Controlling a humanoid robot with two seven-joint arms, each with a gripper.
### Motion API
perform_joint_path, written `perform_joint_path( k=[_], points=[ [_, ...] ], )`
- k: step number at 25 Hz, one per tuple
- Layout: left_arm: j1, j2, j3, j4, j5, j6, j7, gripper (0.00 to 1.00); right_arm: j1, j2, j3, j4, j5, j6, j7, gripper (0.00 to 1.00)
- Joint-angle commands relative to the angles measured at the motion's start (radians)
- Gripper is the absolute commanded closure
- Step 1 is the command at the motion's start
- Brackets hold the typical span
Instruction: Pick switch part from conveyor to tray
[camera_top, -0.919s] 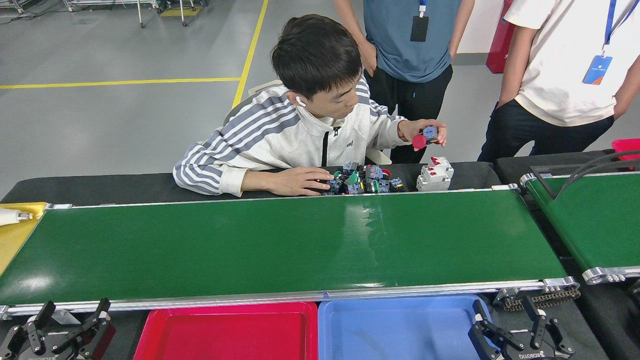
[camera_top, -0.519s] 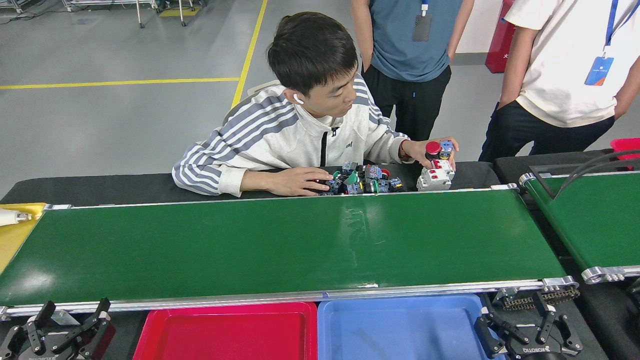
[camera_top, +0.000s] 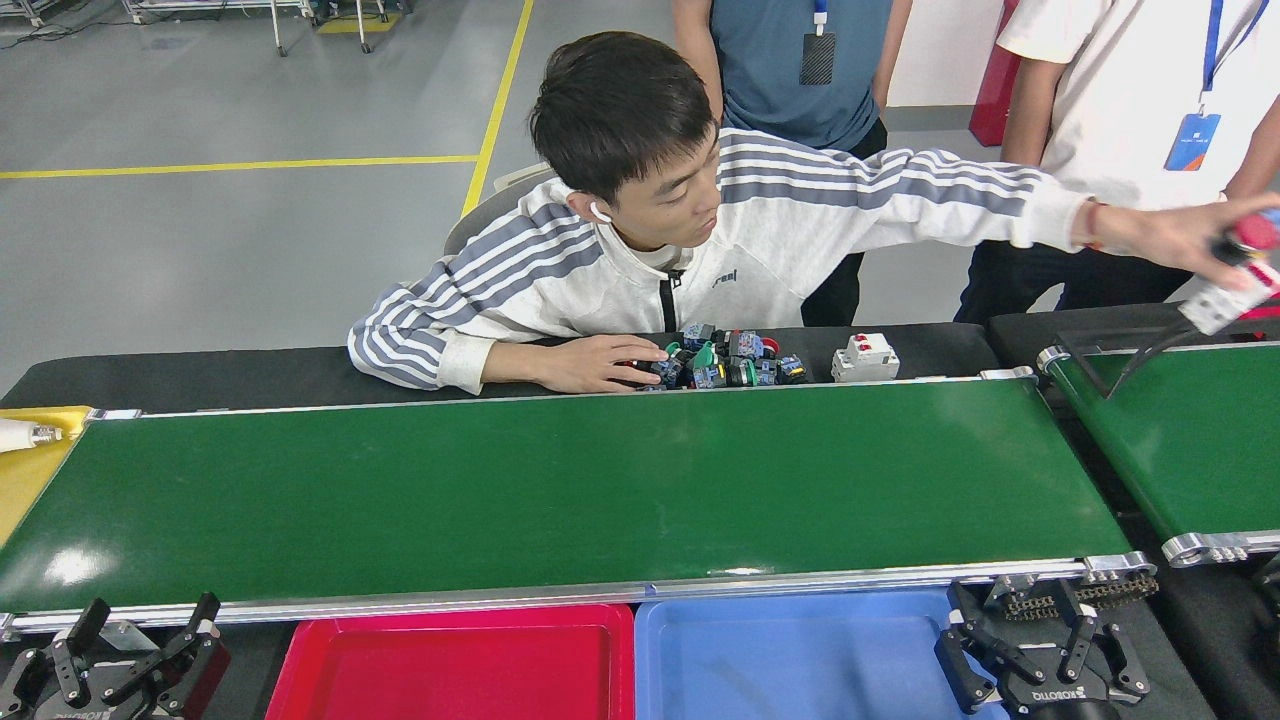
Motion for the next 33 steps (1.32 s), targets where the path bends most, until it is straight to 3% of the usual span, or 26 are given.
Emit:
perform_joint_path(
  k=[1, 33],
  points=[
    [-0.002, 0.004, 0.012, -0.014, 0.001, -0.01, 0.009, 0.0, -0.013, 0.003, 0.0, -0.017, 0.0, 0.002, -0.011, 0.01],
    [0.021, -0.009, 0.022, -0.005, -0.005, -0.019, 0.007, 0.0, -0.013, -0.005, 0.006, -0.017, 0.0, 0.002, -0.005, 0.01]
  ],
)
